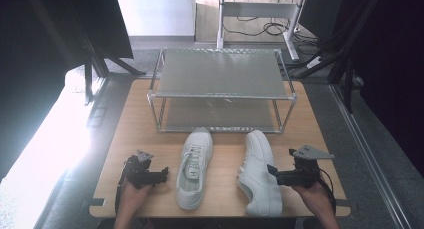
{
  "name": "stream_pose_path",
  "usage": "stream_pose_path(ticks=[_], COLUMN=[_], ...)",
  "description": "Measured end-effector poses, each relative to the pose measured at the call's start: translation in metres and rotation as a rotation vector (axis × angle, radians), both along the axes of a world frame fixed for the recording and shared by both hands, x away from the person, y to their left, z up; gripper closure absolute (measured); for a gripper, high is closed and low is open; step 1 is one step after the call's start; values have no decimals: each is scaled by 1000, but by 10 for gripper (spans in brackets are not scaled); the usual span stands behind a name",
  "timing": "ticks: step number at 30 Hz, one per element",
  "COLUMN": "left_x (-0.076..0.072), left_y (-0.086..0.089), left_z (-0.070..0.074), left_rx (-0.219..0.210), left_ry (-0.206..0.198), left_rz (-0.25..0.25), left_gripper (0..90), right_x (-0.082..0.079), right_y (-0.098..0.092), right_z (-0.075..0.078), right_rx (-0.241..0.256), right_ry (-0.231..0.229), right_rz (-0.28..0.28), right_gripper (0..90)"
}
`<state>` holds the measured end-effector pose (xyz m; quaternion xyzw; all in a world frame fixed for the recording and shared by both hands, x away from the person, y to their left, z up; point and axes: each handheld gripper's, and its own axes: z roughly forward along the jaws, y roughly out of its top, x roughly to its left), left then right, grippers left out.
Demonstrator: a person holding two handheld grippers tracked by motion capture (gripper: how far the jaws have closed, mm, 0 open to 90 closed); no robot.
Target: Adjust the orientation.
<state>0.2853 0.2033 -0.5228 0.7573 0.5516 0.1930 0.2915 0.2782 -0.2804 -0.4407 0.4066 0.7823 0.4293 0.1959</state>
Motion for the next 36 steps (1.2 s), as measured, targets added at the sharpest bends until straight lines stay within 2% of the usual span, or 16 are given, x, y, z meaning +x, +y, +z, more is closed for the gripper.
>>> stream_pose_path(ticks=[7, 15, 24, 29, 36], left_x=[0, 0, 0, 0, 0], left_y=[0, 0, -1, -1, -1], left_z=[0, 0, 0, 0, 0], left_rx=[1, 0, 0, 1, 1], left_ry=[-1, 0, 0, 0, 0], left_rz=[2, 4, 5, 6, 7], left_gripper=[0, 0, 0, 0, 0], right_x=[0, 0, -3, -5, -7], right_y=[11, 2, -26, -42, -58], right_z=[-6, -8, -8, -8, -10], right_rx=[-37, -24, 25, 5, -52], right_ry=[-5, -10, 4, 3, 9], right_rz=[18, 10, -61, -110, -166], right_gripper=[0, 0, 0, 0, 5])
